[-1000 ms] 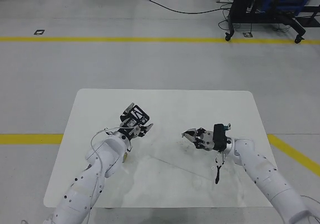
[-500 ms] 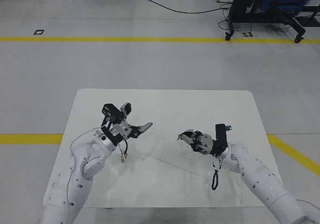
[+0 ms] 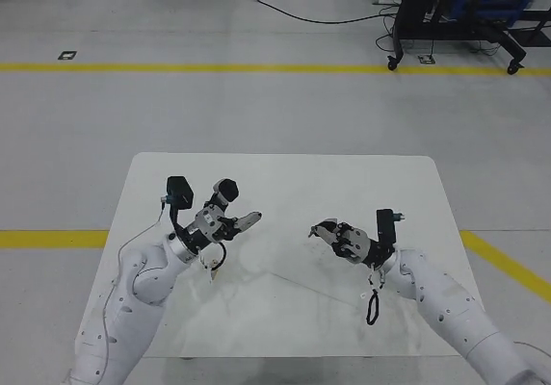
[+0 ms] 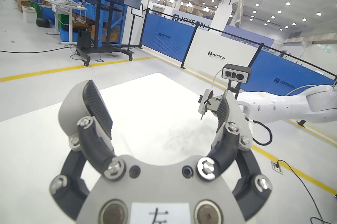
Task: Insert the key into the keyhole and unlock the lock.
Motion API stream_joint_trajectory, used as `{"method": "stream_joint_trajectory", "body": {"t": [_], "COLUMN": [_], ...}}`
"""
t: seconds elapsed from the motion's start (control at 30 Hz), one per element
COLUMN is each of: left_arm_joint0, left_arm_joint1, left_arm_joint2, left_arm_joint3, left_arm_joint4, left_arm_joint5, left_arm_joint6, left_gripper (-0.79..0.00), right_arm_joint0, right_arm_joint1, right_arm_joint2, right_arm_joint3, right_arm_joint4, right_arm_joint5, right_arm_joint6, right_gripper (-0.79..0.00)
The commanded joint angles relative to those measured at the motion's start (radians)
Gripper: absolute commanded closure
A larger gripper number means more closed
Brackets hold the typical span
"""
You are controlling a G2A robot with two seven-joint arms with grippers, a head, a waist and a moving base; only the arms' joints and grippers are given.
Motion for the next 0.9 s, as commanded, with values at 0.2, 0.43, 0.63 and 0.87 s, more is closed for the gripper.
{"method": "stream_joint_trajectory", "body": {"t": [0.2,0.43,0.63,0.87], "left_arm_joint0": [-0.071,-0.144,-0.173,-0.179], "left_arm_joint1": [0.011,0.044,0.051,0.045], "left_arm_joint2": [0.129,0.191,0.184,0.201], "left_arm_joint3": [0.110,0.153,0.172,0.167], "left_arm_joint4": [-0.522,-0.852,-0.785,-0.711], "left_arm_joint5": [-0.196,-0.175,-0.118,-0.096], "left_arm_joint6": [-0.270,-0.621,-0.655,-0.609], "left_gripper": [-0.785,-0.785,-0.785,-0.723], "right_arm_joint0": [0.042,0.101,0.113,0.104], "right_arm_joint1": [-0.006,-0.001,0.012,0.004], "right_arm_joint2": [-0.128,-0.233,-0.223,-0.159], "right_arm_joint3": [-0.011,-0.064,-0.096,-0.074], "right_arm_joint4": [0.464,0.903,1.143,1.227], "right_arm_joint5": [0.000,0.000,0.000,0.000], "right_arm_joint6": [0.187,0.475,0.692,0.850], "right_gripper": [0.000,0.000,0.000,0.000]}}
